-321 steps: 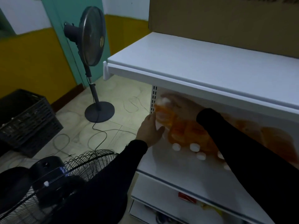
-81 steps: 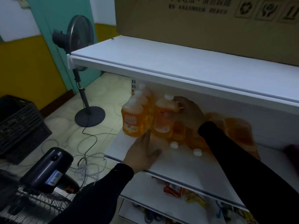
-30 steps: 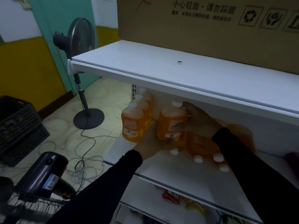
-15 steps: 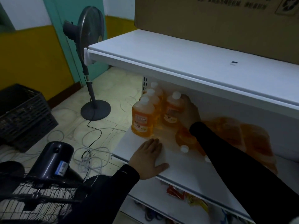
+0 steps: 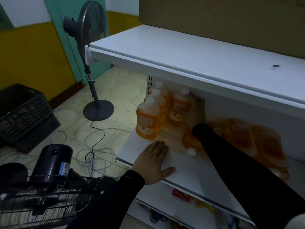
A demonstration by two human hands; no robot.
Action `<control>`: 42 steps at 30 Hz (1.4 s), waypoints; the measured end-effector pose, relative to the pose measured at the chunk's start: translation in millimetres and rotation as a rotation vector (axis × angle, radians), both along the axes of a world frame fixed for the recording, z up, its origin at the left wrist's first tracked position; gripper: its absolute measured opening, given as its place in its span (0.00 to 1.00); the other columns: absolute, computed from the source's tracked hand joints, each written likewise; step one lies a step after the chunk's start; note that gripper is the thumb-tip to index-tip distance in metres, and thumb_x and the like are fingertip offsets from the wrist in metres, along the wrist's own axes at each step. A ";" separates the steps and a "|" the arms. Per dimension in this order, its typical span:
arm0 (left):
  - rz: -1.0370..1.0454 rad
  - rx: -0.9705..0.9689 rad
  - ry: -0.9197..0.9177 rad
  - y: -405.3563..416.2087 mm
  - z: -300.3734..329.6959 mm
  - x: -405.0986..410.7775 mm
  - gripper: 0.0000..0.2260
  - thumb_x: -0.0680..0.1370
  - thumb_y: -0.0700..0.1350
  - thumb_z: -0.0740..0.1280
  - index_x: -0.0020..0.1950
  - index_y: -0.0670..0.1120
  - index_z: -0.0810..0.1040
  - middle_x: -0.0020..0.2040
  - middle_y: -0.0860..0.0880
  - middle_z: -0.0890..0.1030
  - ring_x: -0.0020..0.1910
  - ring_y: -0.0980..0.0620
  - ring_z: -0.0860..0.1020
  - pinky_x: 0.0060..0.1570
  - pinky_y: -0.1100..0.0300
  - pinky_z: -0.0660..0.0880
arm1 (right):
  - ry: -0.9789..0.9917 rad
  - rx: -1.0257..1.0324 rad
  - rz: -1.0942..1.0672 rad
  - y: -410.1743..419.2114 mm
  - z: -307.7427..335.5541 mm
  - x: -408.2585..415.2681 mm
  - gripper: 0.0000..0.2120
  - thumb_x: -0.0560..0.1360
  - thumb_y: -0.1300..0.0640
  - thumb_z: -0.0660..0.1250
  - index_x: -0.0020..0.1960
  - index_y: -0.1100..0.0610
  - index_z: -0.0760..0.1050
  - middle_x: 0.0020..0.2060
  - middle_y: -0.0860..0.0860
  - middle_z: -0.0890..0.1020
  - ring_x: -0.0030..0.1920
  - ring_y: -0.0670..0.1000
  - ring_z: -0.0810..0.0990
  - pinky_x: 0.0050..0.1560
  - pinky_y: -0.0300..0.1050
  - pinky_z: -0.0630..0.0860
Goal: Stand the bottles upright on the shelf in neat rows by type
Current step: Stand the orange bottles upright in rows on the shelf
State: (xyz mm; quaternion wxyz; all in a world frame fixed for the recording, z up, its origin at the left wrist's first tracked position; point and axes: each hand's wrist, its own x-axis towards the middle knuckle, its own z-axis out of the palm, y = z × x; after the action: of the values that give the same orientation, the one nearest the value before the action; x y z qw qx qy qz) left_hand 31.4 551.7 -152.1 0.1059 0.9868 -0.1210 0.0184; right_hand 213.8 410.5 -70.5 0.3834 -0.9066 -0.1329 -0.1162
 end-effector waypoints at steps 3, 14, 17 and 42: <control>0.004 -0.005 -0.004 -0.1 -1.2 -0.3 0.44 0.74 0.74 0.42 0.79 0.45 0.49 0.79 0.44 0.50 0.78 0.48 0.47 0.72 0.56 0.37 | 0.025 0.028 -0.013 -5.4 6.5 -1.4 0.41 0.67 0.47 0.77 0.74 0.52 0.61 0.67 0.56 0.67 0.67 0.57 0.69 0.66 0.50 0.70; 0.004 -0.023 0.001 -0.3 -3.5 0.3 0.42 0.75 0.73 0.44 0.79 0.45 0.51 0.79 0.45 0.51 0.78 0.49 0.48 0.71 0.58 0.37 | 0.182 -0.854 0.237 -79.4 -35.8 -75.2 0.49 0.63 0.22 0.54 0.77 0.46 0.53 0.77 0.54 0.46 0.76 0.63 0.46 0.71 0.62 0.57; 0.019 -0.072 0.038 -2.4 2.8 1.3 0.41 0.76 0.72 0.50 0.79 0.45 0.54 0.79 0.45 0.53 0.78 0.49 0.50 0.74 0.57 0.42 | 0.146 -0.857 0.220 -80.7 -37.6 -82.7 0.39 0.72 0.31 0.59 0.77 0.47 0.54 0.78 0.56 0.47 0.75 0.65 0.52 0.71 0.61 0.60; 0.074 -0.203 0.076 -10.8 14.6 5.9 0.41 0.76 0.69 0.56 0.79 0.46 0.50 0.78 0.45 0.57 0.76 0.47 0.56 0.74 0.56 0.53 | 0.171 -0.053 0.212 -75.4 9.4 -81.7 0.41 0.69 0.42 0.73 0.75 0.43 0.57 0.66 0.47 0.72 0.62 0.47 0.73 0.57 0.39 0.72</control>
State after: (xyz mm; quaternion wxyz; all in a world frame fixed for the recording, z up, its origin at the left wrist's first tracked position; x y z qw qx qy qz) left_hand 37.3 541.0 -137.4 0.2090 0.9748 -0.0781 -0.0028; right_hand 132.1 335.0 -61.1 0.3795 -0.9037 -0.1980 0.0061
